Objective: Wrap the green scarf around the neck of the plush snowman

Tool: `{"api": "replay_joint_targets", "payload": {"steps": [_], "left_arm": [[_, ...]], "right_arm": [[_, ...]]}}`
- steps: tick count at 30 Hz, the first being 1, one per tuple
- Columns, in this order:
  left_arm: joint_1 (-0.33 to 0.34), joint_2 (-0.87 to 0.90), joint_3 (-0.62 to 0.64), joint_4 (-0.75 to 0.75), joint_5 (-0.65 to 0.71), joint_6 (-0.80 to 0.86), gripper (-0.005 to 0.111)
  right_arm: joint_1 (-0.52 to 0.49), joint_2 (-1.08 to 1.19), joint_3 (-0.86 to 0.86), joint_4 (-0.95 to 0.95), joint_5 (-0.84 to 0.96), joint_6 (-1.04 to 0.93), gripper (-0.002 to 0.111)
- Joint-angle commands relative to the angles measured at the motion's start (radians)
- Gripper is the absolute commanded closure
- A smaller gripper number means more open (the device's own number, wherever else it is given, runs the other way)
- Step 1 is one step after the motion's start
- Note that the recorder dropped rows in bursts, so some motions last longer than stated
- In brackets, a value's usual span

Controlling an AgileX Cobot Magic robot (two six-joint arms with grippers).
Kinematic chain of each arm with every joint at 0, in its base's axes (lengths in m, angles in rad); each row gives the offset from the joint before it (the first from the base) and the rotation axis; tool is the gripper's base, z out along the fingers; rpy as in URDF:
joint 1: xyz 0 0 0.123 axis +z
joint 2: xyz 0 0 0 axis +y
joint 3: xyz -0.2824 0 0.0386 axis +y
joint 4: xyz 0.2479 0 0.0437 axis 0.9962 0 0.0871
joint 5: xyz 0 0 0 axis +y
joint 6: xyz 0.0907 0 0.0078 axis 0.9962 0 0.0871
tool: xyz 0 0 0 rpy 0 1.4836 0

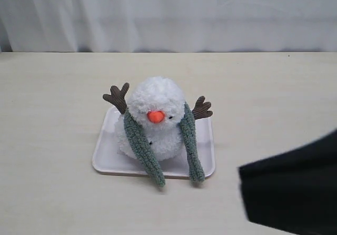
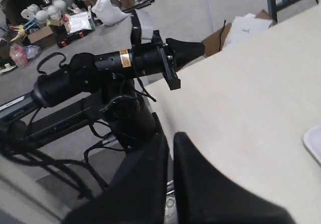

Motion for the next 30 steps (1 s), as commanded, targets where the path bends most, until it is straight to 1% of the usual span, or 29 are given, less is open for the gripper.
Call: {"api": "replay_joint_targets", "payload": {"steps": [1, 13, 26, 28, 30], "left_arm": [[0.003, -0.002, 0.003, -0.003, -0.013, -0.002, 0.107], [0.003, -0.002, 0.003, -0.003, -0.013, -0.002, 0.107], [0.003, -0.002, 0.003, -0.003, -0.013, -0.002, 0.107], [0.003, -0.002, 0.003, -0.003, -0.013, -0.002, 0.107], [0.003, -0.002, 0.003, -0.003, -0.013, -0.002, 0.107]], "right_arm": [[0.001, -0.132, 0.005, -0.037, 0.03, -0.005, 0.104], [0.001, -0.412, 0.005, -0.037, 0.03, -0.005, 0.104], [0.001, -0.582, 0.005, -0.037, 0.03, -0.005, 0.104], [-0.013, -0.601, 0.005, -0.037, 0.03, -0.005, 0.104], [-0.048, -0.622, 0.005, -0.037, 0.03, -0.005, 0.104]]}}
